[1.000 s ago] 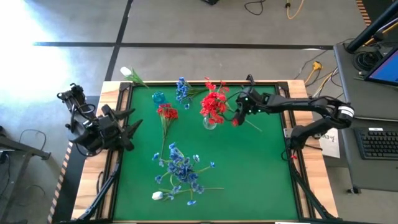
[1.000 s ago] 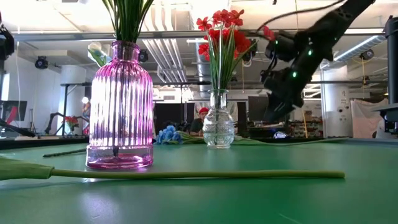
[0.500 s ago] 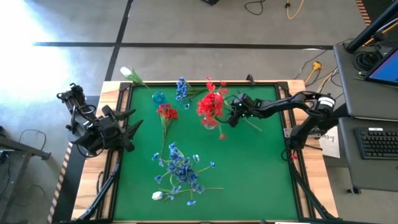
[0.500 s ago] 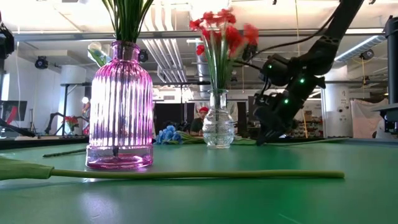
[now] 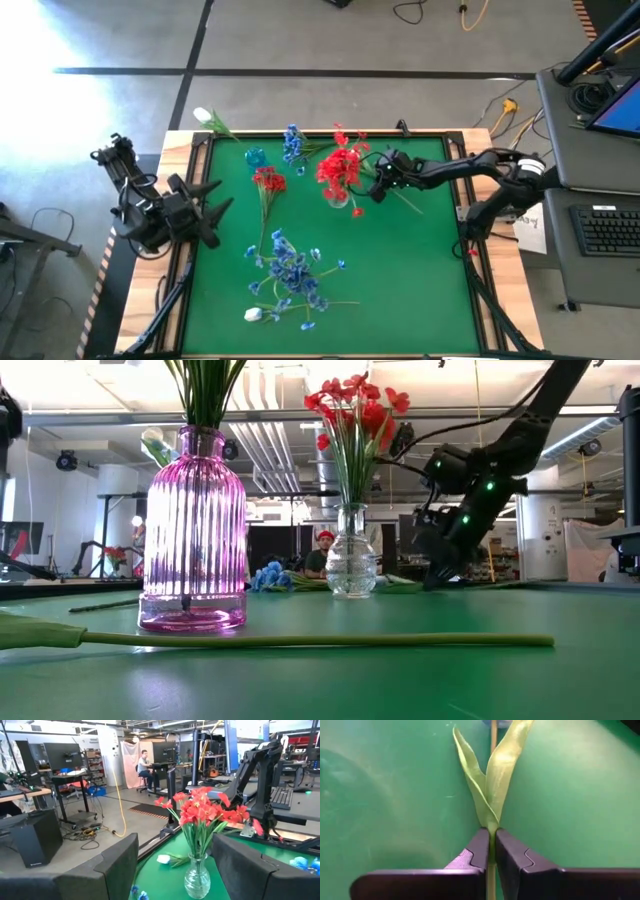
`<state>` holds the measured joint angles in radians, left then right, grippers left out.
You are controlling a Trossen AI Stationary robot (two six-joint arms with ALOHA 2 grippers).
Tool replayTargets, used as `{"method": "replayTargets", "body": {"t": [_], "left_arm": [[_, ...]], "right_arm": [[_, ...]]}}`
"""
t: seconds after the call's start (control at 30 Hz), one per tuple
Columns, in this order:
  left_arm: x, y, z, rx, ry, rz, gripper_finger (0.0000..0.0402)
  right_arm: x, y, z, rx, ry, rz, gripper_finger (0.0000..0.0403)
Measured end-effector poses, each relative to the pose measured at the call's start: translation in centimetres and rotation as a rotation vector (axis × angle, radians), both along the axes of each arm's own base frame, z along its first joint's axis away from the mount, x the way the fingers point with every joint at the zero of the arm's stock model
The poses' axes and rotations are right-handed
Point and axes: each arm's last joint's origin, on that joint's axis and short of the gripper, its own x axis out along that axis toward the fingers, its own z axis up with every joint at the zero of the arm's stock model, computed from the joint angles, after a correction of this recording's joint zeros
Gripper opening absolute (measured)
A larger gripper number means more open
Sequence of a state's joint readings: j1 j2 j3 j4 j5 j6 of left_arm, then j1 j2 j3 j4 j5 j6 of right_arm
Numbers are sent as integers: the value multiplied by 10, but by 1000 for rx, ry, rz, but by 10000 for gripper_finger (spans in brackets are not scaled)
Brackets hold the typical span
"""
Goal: Sort flowers into vase by color
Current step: Put the top white flower into the blue vase
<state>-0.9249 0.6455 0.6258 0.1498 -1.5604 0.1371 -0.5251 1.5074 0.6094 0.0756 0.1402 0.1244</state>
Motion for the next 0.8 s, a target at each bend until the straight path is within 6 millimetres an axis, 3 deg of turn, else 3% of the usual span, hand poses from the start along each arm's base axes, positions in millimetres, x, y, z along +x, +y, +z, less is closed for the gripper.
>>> {"method": "replayTargets", "body": {"t": [0.2,0.37,0.57,0.8], "left_arm": [[4,-4,0,-38,-31,-13,238],[12,-7,1,-40,-63,-175,238],[17,7,9,-48,-110,-117,238],[22,17,17,11,-168,-231,238]], "right_arm": [[-7,4,31,-43,-69,5,16],[-16,8,60,-132,-137,-9,15],[-31,13,96,-283,-219,-32,14],[-44,20,123,-364,-312,-30,13]]}}
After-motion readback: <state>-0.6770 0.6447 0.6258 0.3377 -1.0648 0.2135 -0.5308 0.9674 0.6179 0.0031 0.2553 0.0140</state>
